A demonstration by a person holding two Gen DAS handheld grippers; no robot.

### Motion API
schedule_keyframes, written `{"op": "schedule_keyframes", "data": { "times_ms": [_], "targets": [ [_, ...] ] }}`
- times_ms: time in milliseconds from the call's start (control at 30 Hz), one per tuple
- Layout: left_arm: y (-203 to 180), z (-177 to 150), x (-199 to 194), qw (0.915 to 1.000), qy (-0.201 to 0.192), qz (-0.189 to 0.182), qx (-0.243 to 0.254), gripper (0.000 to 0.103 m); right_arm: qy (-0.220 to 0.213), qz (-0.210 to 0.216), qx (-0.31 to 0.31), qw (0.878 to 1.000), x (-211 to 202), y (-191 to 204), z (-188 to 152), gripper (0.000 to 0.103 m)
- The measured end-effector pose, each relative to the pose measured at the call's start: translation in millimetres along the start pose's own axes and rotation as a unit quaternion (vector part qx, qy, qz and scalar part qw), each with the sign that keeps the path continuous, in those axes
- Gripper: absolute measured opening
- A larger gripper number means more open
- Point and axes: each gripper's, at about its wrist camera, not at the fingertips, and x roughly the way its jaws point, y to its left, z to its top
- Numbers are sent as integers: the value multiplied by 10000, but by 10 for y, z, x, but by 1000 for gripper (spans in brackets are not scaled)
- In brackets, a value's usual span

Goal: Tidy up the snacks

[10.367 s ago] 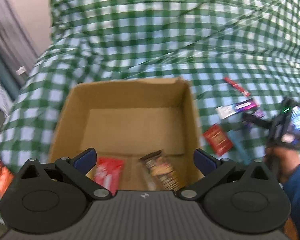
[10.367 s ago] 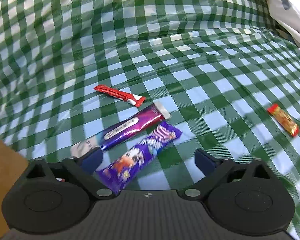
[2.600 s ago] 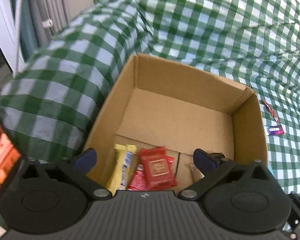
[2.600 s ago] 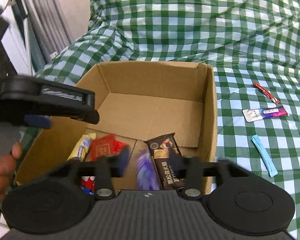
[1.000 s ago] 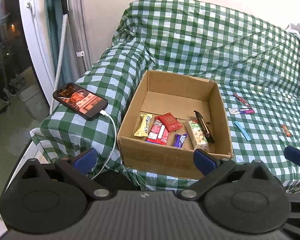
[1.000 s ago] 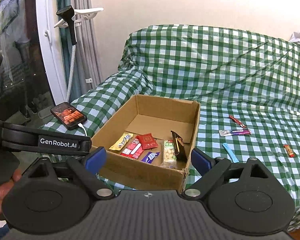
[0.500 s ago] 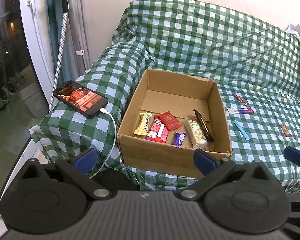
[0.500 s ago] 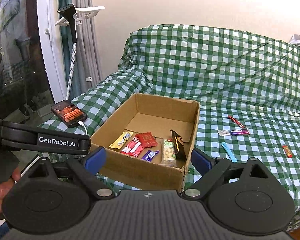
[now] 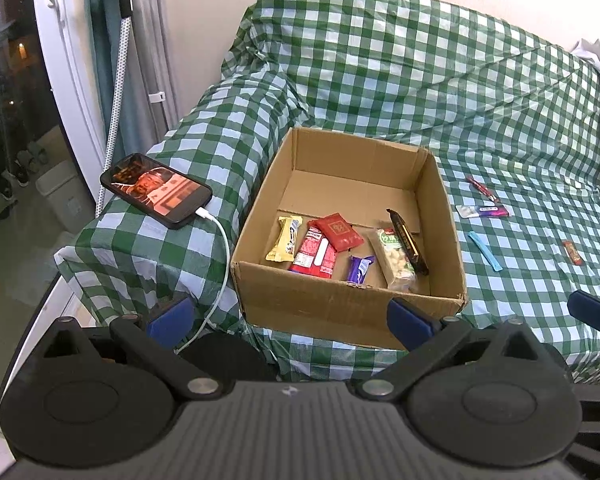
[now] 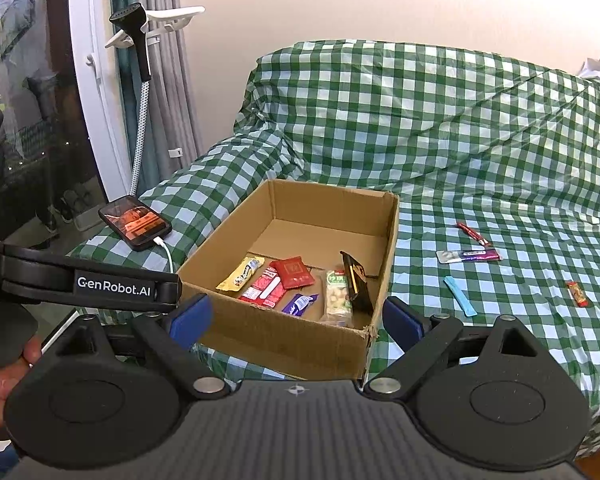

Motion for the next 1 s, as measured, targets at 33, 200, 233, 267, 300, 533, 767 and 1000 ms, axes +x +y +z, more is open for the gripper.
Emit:
{"op": "schedule_keyframes", "data": {
  "times_ms": [33,200,233,267,300,533,767,1000],
  "targets": [
    [0,4,11,10000,9,-1,6,103,11,2,3,10000,6,-3,0,93],
    [-12,5,64,10000,70,6,36,103,88,10,37,10000,50,-26,-5,93],
    [-15,6,74,10000,83,6,40,103,101,11,42,9999,58,-25,-3,93],
    [-19,7,80,9999,96,9,44,103,114,14,49,9999,66,-29,-2,93],
    [-20,6,90,9999,106,11,51,103,127,10,57,9999,67,-21,1,93],
    [-53,25,159,9998,185,50,109,103,193,32,139,9997,127,-86,1,93],
    [-238,109,235,9992,279,8,287,103,212,-10,377,9991,176,-243,-22,93],
    [-628,298,354,9976,404,-139,549,103,235,-184,840,9960,258,-631,-72,93]
  ]
}}
